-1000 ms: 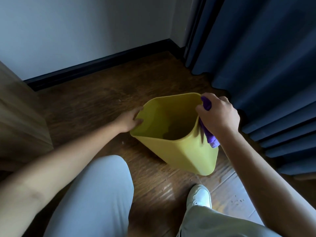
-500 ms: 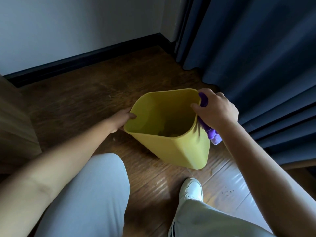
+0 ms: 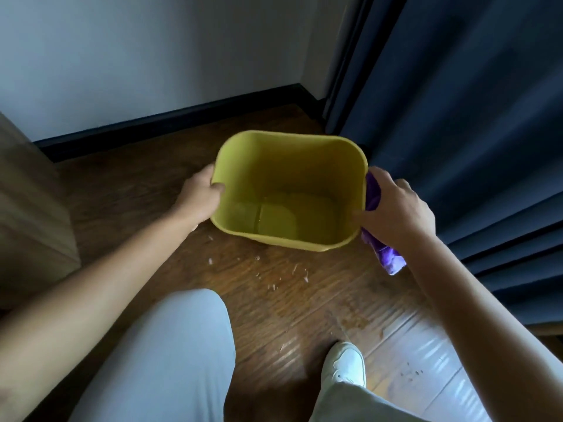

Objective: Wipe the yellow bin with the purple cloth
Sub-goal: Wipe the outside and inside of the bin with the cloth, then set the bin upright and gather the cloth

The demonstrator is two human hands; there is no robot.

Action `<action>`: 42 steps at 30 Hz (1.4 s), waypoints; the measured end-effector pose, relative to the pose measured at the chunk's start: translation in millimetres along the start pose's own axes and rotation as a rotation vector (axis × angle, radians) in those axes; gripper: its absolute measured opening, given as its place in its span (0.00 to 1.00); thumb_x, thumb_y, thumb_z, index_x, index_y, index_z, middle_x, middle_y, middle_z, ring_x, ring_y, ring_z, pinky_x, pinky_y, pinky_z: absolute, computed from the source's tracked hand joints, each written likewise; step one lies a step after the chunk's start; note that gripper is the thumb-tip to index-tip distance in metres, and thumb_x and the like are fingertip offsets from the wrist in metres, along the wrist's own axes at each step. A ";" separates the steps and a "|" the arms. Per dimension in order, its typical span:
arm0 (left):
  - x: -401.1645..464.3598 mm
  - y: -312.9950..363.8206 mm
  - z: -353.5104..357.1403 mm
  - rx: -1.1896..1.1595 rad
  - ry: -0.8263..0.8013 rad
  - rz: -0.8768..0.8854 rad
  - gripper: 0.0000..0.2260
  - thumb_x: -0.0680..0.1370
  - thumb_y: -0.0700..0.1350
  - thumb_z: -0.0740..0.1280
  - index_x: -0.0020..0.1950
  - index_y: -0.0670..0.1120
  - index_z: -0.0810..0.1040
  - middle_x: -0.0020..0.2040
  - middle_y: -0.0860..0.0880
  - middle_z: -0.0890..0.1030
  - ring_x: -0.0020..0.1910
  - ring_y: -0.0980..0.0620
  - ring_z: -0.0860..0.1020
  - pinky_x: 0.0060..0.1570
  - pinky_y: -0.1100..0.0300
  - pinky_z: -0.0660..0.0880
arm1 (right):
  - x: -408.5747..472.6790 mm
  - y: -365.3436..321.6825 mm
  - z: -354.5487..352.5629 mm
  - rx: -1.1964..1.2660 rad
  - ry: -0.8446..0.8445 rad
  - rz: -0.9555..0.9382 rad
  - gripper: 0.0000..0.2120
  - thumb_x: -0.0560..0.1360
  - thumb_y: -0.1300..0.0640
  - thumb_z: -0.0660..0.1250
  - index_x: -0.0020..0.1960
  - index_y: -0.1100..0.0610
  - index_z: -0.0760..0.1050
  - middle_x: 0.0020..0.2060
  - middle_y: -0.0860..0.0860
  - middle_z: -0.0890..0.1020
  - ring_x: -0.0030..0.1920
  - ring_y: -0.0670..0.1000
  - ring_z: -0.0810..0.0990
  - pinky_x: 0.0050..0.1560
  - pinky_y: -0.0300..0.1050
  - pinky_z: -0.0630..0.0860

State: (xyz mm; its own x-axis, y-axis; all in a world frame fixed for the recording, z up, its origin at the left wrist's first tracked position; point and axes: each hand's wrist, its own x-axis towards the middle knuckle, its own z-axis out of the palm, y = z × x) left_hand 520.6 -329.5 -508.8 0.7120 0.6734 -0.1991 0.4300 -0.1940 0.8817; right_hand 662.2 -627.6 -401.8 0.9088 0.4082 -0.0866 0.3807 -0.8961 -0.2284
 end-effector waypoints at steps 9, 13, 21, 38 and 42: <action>24.7 52.0 -69.4 0.085 -0.039 -0.129 0.21 0.81 0.37 0.60 0.73 0.50 0.71 0.64 0.44 0.79 0.50 0.42 0.82 0.28 0.50 0.82 | 72.1 -58.8 31.3 0.134 -0.019 -0.003 0.26 0.77 0.49 0.62 0.74 0.36 0.64 0.60 0.55 0.78 0.54 0.60 0.79 0.45 0.49 0.71; 24.0 40.9 -78.3 0.072 -0.058 -0.202 0.27 0.81 0.35 0.61 0.79 0.51 0.63 0.73 0.47 0.72 0.57 0.43 0.78 0.29 0.52 0.83 | 96.0 -82.1 54.6 0.043 -0.058 -0.030 0.28 0.79 0.53 0.59 0.76 0.35 0.61 0.63 0.57 0.76 0.53 0.60 0.78 0.43 0.49 0.68; 21.5 -12.3 -75.9 0.219 0.022 -0.277 0.37 0.83 0.42 0.60 0.82 0.60 0.39 0.83 0.44 0.58 0.35 0.46 0.87 0.43 0.49 0.85 | 133.4 -109.5 108.3 -0.104 -0.069 -0.184 0.27 0.79 0.56 0.59 0.76 0.38 0.63 0.61 0.59 0.74 0.53 0.63 0.78 0.42 0.49 0.71; -12.5 -42.3 -57.7 0.381 0.178 -0.292 0.33 0.85 0.45 0.56 0.82 0.54 0.36 0.76 0.38 0.70 0.34 0.45 0.86 0.36 0.48 0.85 | 123.5 -105.2 131.3 -0.103 0.089 -0.319 0.20 0.83 0.53 0.55 0.73 0.39 0.65 0.58 0.57 0.76 0.54 0.62 0.79 0.42 0.50 0.73; -16.9 -47.8 -56.7 0.431 0.161 -0.315 0.33 0.85 0.48 0.54 0.82 0.52 0.34 0.69 0.40 0.78 0.33 0.49 0.86 0.34 0.49 0.85 | 125.6 -105.5 129.8 -0.098 0.063 -0.327 0.19 0.84 0.51 0.54 0.73 0.37 0.65 0.59 0.57 0.76 0.55 0.62 0.78 0.42 0.50 0.71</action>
State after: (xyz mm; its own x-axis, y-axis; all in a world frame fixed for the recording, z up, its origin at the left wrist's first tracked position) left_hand 456.5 -291.1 -523.3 0.4332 0.8398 -0.3272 0.8206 -0.2174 0.5285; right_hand 714.0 -459.2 -514.5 0.7438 0.6674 0.0368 0.6651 -0.7336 -0.1393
